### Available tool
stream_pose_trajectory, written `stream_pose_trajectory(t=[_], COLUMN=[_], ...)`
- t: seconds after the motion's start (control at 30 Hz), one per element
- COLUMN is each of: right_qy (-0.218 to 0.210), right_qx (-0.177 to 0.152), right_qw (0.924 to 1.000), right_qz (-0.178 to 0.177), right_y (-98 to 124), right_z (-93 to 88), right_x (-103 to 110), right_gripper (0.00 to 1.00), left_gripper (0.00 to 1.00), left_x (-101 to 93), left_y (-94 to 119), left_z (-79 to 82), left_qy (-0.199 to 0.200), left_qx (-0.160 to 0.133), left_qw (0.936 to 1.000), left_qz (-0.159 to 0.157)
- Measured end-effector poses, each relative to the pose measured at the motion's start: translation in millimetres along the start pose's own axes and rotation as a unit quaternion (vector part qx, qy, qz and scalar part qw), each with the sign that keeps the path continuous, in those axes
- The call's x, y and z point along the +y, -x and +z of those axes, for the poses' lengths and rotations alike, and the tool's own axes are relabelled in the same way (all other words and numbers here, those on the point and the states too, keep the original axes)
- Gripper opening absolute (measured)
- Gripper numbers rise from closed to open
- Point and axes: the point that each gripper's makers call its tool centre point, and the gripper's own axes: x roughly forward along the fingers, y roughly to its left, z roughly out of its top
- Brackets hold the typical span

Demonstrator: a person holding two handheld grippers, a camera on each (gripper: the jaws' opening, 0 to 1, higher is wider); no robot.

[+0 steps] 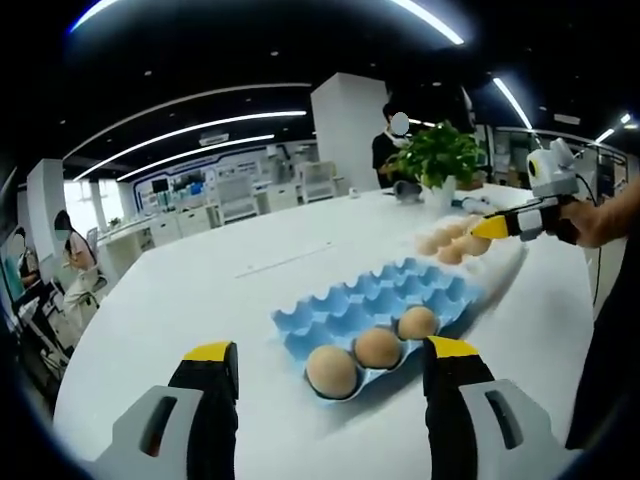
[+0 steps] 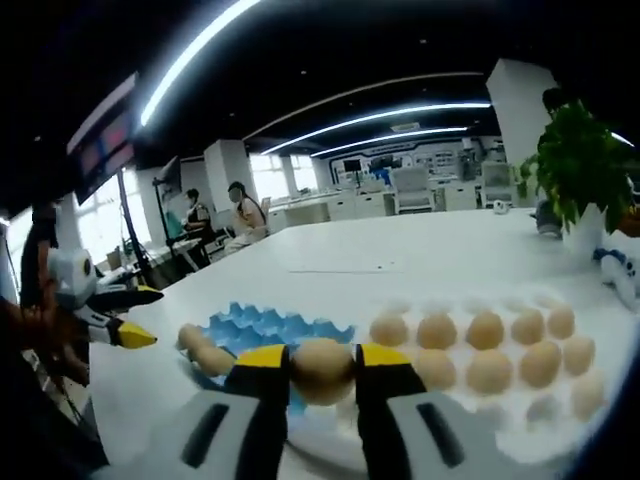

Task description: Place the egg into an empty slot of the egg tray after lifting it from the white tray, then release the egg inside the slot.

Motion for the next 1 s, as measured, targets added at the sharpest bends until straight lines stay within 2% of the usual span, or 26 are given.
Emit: stream_pose_trajectory(t=[0.27,0.57,1.0], right_qy=[0.010,0.024,0.030], right_qx=[0.008,0.020,0.033], right_qw=[0.9992,0.9973,0.9952], right_qz=[0.037,0.067,0.088], right_y=[-13,-25,-33], right_z=[-1.5,-6.8,-16.2], right_x=[26,46,58], right_gripper=[0.25,0.25,0.25], left_gripper=[0.76,0.76,0.76], left_x=[0.3,0.5,1.6], left_y=[0,0,0], left_z=[0.4,0.5,-0.5], left_qy=[0.001,0.000,0.000], left_qx=[-0.001,-0.001,0.000], left_qw=[1.0000,1.0000,1.0000], left_qz=[0.001,-0.001,-0.001])
